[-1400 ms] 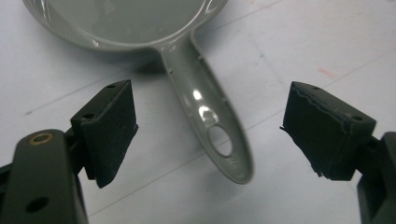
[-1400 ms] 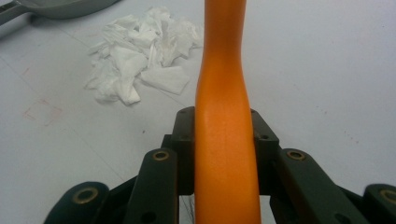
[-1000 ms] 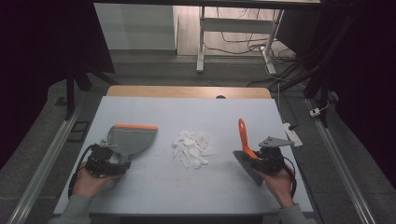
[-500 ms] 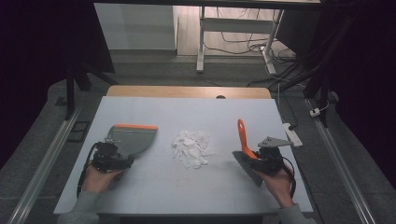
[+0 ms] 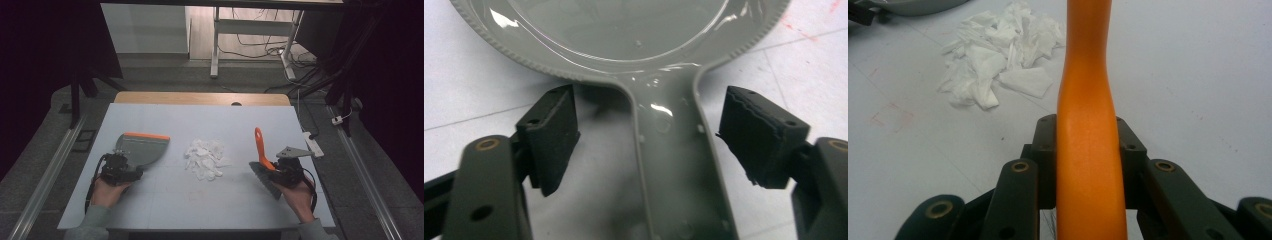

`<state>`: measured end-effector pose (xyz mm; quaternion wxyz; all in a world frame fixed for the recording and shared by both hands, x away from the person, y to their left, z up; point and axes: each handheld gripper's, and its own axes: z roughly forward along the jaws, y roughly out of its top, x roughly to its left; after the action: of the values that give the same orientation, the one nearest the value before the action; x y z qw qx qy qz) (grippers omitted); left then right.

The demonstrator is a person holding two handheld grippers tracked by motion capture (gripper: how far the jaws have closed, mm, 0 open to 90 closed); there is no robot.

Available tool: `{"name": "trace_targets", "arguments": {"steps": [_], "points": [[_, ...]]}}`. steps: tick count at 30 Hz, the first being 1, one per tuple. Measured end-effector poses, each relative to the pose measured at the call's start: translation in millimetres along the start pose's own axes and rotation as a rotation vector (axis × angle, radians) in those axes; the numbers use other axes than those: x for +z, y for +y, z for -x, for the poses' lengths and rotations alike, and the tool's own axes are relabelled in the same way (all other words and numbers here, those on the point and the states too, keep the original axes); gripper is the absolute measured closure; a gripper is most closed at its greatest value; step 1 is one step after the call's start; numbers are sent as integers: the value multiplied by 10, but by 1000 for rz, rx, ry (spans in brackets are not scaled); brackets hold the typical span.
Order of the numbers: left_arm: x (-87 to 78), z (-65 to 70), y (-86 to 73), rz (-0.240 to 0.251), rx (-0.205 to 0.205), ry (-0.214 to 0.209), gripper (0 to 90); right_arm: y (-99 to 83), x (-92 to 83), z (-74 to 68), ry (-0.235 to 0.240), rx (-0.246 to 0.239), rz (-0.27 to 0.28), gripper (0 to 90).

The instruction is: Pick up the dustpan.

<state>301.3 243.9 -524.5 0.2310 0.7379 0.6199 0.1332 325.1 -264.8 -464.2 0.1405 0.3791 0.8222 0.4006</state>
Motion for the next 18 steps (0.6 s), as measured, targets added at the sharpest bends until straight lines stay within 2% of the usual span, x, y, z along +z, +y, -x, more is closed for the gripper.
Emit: {"name": "trace_targets", "arguments": {"steps": [6,13,18], "points": [[30,-51,22,21,-28,0,361,0,20,-10,1,-3,-5,699],[68,-61,25,20,-21,-10,439,-2,17,-7,-1,0,-3,699],[87,-61,30,24,-1,2,560,-4,28,-14,-1,-1,-7,699]]}}
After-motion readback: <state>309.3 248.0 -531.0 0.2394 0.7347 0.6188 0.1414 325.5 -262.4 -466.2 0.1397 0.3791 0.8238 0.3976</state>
